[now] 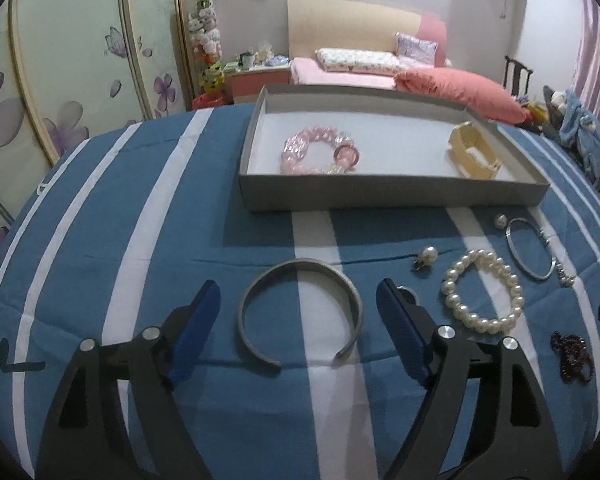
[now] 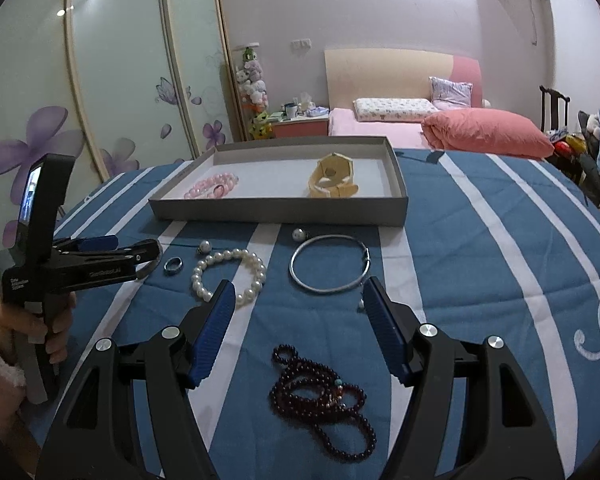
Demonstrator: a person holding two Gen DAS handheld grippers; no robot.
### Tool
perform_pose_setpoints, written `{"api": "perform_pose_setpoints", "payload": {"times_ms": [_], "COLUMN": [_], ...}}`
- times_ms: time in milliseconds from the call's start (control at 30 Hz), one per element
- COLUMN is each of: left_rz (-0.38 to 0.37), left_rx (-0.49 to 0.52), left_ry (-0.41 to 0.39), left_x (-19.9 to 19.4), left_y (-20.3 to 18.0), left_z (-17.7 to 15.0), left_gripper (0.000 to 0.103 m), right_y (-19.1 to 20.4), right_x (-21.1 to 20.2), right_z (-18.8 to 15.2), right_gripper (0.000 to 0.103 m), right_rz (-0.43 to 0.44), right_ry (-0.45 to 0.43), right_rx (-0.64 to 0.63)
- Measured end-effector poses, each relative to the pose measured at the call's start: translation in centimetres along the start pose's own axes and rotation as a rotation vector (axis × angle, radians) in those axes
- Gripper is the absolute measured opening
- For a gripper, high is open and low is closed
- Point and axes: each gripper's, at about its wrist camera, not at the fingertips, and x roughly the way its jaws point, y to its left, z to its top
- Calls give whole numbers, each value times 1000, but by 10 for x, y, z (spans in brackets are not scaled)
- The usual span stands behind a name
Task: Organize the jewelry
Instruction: 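Move the left gripper to the silver cuff while the right gripper moves to the bead necklace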
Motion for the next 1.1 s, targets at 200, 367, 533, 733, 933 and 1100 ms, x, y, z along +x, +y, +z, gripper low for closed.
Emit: {"api": "perform_pose_setpoints", "payload": {"times_ms": [200,367,533,733,933,1100], "left_rz": [9,6,7,5,10,19], "left_rx": [-23,-20,-18,-25,-37,-45], "left_ry": [68,64,60,60,59,60], "left_x": [13,12,12,12,11,10], "left_y": [6,6,6,6,9,14], "left_z": [0,-1,-1,0,0,0], "left_gripper": [79,71,66,66,66,66], "right_y": [-1,-1,0,0,2,2], "right_x": [0,1,2,2,0,-2], "right_z": [-2,-5,-5,-6,-10,-11], "right_gripper": [67,67,67,67,67,67], "right_rz": [5,1,0,-2,-11,-17], "right_ry": [0,7,12,14,24,34], "right_rx": [4,3,3,3,0,1]}}
